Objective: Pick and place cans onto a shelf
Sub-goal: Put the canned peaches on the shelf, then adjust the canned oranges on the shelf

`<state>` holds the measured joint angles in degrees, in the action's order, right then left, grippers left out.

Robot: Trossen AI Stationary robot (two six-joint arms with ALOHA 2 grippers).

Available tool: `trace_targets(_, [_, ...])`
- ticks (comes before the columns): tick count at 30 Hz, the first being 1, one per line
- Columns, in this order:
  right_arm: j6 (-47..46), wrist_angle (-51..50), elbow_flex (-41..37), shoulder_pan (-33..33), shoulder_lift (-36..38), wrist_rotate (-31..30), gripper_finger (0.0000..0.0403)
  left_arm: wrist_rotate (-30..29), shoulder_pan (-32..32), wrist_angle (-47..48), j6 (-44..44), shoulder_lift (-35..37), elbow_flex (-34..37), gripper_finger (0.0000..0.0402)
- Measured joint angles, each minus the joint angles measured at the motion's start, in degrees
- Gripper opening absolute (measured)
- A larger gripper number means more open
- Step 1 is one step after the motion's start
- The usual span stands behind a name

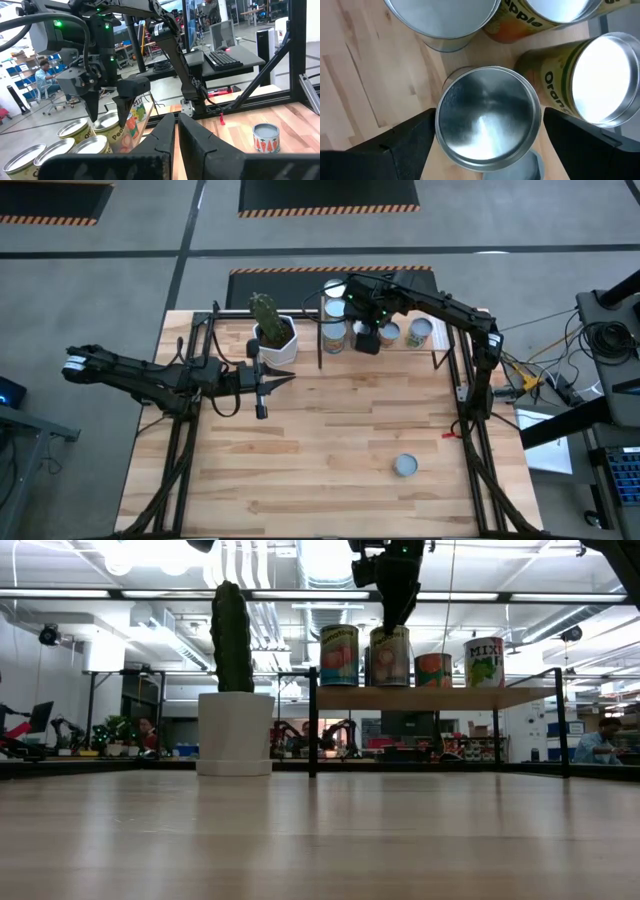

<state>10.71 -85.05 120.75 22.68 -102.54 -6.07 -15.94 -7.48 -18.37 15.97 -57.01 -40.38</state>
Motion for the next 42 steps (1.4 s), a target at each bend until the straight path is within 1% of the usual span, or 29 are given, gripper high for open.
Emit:
trace_targets(8, [3.44,0.01,1.41,0.00,0.00,-0.63,0.0354,0.00,-0.01,0.00,0.02,0.00,0.00,0.0006])
trace_targets(15, [3.12,-1.53,5.76,-0.16,0.11,-1.51,0.0352,0.00,0.00,0.00,1.10,0.00,0.00,0.0006])
trace_targets(19, [1.24,-4.77,7.34,-0.84,0.63,-1.44,0.0336,0.00,-0.01,0.00,1.51,0.00,0.00,0.0006])
trace_targets(23, [0.54,-5.03,5.71,-2.04,3.06,-1.33,0.0288,0.00,-0.01,0.00,1.56,0.00,0.00,0.0006])
trace_targets(29, [-1.28,-3.58,2.05,-1.77,8.63,-1.62,0.0183,-0.29,0.01,0.65,1.96,-0.02,0.00,0.0006])
trace_targets(31, [-1.11,0.11,-0.45,-1.27,11.23,-1.51,0.0149,-0.37,0.04,0.91,1.67,-0.12,0.00,0.0006])
trace_targets(36, [2.06,14.97,-10.32,-0.10,17.40,-1.50,0.0072,-0.39,0.31,1.03,1.61,-1.93,0.00,0.0005])
trace_targets(40, [6.30,25.73,-20.48,1.85,22.14,-1.36,0.0026,-0.37,1.64,1.29,1.55,-3.83,0.00,0.0001])
trace_targets(42, [8.19,30.63,-25.46,3.60,24.52,-1.12,0.0013,-0.34,2.66,1.89,1.53,-4.52,0.00,0.0001])
